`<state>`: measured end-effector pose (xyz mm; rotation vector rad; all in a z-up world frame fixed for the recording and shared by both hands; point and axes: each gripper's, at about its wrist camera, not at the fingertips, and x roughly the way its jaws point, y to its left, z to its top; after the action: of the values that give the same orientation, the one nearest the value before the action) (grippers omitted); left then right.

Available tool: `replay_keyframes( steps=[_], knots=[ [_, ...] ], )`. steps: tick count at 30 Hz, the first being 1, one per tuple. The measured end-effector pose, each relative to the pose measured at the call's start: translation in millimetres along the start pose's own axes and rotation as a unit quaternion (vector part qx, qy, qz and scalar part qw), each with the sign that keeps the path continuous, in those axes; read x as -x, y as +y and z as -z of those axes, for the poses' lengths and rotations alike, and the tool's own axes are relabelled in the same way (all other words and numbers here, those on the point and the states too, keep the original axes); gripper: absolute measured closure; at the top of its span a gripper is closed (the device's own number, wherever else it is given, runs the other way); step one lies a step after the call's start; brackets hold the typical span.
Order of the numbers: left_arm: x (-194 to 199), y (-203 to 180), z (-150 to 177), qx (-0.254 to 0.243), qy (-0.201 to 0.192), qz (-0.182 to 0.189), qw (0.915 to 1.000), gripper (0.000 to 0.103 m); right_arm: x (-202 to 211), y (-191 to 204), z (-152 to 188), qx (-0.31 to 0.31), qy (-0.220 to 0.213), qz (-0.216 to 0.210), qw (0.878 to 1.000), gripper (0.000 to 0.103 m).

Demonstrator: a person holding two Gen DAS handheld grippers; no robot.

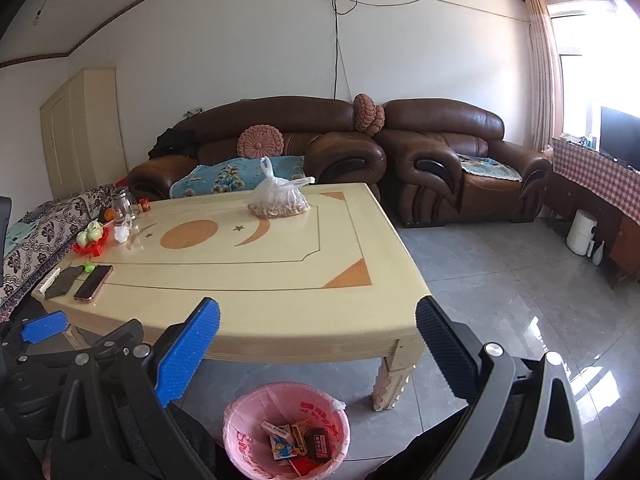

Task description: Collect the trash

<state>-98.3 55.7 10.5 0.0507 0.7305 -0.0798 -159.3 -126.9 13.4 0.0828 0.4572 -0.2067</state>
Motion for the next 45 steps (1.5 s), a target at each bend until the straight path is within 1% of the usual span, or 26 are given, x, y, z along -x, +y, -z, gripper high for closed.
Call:
replay_keyframes(
  steps=[3, 6, 12, 15, 19, 27, 29, 31, 36, 40, 43, 45],
  knots=[
    [-0.6, 0.6, 0.3, 0.001, 0.002, 0.001, 1.0000, 0.006, 2.4, 1.3, 2.0, 0.002, -0.005, 0.003, 1.000, 0.007],
    [-0.7, 2.4, 0.5, 0.008, 0.001, -0.003, 1.0000, 0.006, -0.7, 0.9, 2.4, -0.002, 0.008, -0.005, 1.000, 0.007],
    [-4.4, 3.8, 0.9, 0.009, 0.006, -0.006, 0.9999, 0.006, -1.9, -2.2, 2.5, -0.009, 0.012, -0.009, 1.000, 0.007],
    [-4.9, 2.4, 1.2, 0.006, 0.008, -0.007, 0.9999, 0.006, 2.3, -2.4, 2.1, -0.008, 0.000, -0.006, 1.000, 0.007],
    [-3.2, 0.8, 1.1, 0.003, 0.005, -0.011, 0.9999, 0.006, 4.6, -1.2, 1.9, -0.004, -0.005, -0.003, 1.000, 0.007],
    [-1.2, -1.8, 0.7, -0.002, 0.004, -0.010, 0.9999, 0.006, 9.3, -2.3, 2.5, -0.002, -0.021, -0.013, 1.000, 0.007],
    [-1.2, -2.2, 0.8, -0.003, 0.004, -0.009, 0.9999, 0.006, 9.7, -1.3, 2.4, 0.002, -0.024, -0.007, 1.000, 0.007],
    [-1.3, -2.5, 0.6, -0.005, 0.005, -0.009, 0.9999, 0.006, 8.9, 0.4, 2.7, 0.009, -0.020, -0.002, 1.000, 0.007],
    [-3.1, -1.9, -0.2, -0.003, 0.009, -0.009, 0.9999, 0.006, 6.0, -0.3, 2.7, 0.005, -0.010, -0.006, 1.000, 0.007],
    [-2.0, 0.9, -0.6, 0.002, 0.001, -0.014, 0.9999, 0.006, 5.6, 0.9, 2.2, 0.010, -0.011, -0.003, 1.000, 0.007],
    [1.1, 2.9, -0.4, 0.006, -0.015, -0.014, 0.9998, 0.006, 6.5, 1.7, 2.2, 0.010, -0.013, -0.005, 1.000, 0.007],
    [2.7, 2.9, -0.3, 0.007, -0.024, -0.025, 0.9994, 0.006, 6.1, 2.5, 2.4, 0.010, -0.013, -0.006, 1.000, 0.007]
  ],
)
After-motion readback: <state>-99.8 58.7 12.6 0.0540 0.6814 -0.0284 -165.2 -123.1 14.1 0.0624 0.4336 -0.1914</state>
